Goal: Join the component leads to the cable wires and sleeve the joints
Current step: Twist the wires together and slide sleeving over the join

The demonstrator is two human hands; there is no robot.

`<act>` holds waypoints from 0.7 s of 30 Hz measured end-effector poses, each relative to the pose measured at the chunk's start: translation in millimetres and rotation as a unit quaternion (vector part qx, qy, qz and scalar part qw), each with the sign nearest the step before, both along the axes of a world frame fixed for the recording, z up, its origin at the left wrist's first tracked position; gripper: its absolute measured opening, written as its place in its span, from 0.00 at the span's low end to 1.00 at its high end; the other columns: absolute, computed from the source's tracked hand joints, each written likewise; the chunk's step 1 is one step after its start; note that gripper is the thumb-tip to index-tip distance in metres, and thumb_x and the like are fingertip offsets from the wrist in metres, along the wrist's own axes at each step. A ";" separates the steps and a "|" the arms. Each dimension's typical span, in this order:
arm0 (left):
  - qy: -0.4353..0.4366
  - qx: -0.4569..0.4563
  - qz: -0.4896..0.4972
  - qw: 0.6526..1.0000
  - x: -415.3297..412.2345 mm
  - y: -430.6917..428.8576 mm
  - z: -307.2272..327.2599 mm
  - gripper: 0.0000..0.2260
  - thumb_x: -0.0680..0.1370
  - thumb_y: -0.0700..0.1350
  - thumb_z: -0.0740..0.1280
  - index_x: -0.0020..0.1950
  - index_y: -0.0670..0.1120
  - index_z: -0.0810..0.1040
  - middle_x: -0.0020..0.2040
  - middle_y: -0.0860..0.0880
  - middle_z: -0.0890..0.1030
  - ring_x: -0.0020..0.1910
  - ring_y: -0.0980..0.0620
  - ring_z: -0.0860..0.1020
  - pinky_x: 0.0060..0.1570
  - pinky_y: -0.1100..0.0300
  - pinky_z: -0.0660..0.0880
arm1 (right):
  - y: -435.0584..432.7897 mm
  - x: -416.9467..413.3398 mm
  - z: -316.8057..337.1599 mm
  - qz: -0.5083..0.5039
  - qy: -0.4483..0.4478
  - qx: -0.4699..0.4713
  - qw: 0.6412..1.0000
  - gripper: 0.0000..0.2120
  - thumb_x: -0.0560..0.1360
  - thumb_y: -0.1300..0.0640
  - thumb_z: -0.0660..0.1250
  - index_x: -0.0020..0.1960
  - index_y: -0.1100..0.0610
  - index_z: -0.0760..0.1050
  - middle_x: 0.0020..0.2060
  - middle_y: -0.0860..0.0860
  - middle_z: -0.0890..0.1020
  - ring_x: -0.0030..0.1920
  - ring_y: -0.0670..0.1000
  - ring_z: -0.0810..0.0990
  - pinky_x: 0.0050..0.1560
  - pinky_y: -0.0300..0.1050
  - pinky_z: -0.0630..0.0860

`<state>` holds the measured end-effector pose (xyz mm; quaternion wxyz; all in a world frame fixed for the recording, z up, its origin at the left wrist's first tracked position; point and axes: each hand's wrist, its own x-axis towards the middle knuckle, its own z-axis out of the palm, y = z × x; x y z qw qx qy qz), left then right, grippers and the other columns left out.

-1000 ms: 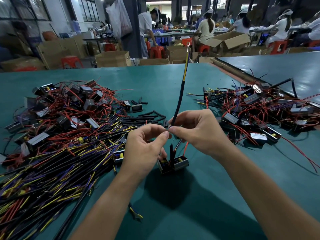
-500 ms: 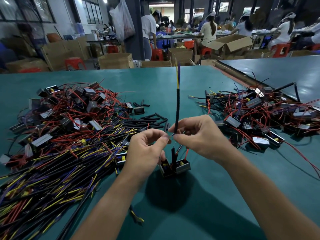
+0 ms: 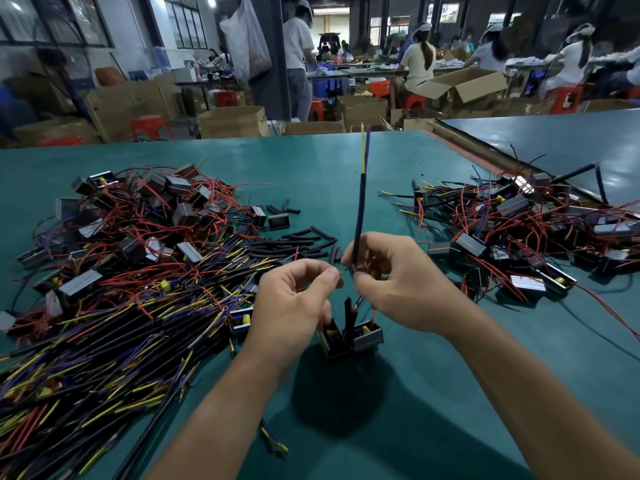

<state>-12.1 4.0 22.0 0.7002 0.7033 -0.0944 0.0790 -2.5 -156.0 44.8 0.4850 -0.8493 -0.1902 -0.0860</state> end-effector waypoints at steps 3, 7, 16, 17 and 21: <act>0.012 -0.009 0.004 1.000 -0.3 -0.2 0.3 0.07 0.78 0.38 0.66 0.42 0.36 0.79 0.23 0.52 0.74 0.22 0.54 0.70 0.23 0.66 0.67 | -3.3 0.7 3.4 0.000 -0.019 -0.014 1.000 0.07 0.72 0.66 0.66 0.43 0.56 0.78 0.34 0.56 0.79 0.31 0.55 0.72 0.36 0.53 0.75; 0.024 -0.015 0.009 1.000 -0.2 -0.3 0.4 0.07 0.78 0.39 0.66 0.42 0.37 0.79 0.23 0.52 0.75 0.22 0.55 0.69 0.23 0.66 0.68 | -6.7 -0.2 6.7 0.005 -0.028 -0.039 0.999 0.05 0.73 0.65 0.67 0.42 0.57 0.78 0.36 0.59 0.79 0.36 0.60 0.76 0.37 0.55 0.75; -0.019 0.003 0.012 1.000 0.4 0.4 -0.1 0.07 0.77 0.39 0.68 0.39 0.42 0.80 0.24 0.51 0.74 0.20 0.56 0.69 0.24 0.65 0.68 | -10.6 0.3 11.3 0.046 0.010 0.034 0.998 0.04 0.75 0.64 0.70 0.45 0.56 0.81 0.32 0.53 0.81 0.32 0.50 0.76 0.36 0.54 0.77; -0.020 0.005 0.012 1.000 0.8 0.6 -0.5 0.07 0.77 0.39 0.69 0.40 0.43 0.80 0.23 0.50 0.73 0.20 0.56 0.68 0.24 0.65 0.68 | -10.2 0.7 11.2 0.047 0.015 0.042 0.998 0.04 0.75 0.64 0.70 0.44 0.56 0.81 0.31 0.50 0.80 0.31 0.48 0.76 0.35 0.51 0.77; -0.021 0.002 0.011 1.000 1.1 -1.3 -1.7 0.06 0.77 0.40 0.68 0.40 0.44 0.80 0.25 0.51 0.76 0.20 0.55 0.69 0.23 0.65 0.67 | -9.8 1.9 10.0 0.045 0.032 0.077 0.996 0.06 0.76 0.66 0.69 0.41 0.59 0.80 0.30 0.51 0.80 0.29 0.48 0.76 0.32 0.45 0.75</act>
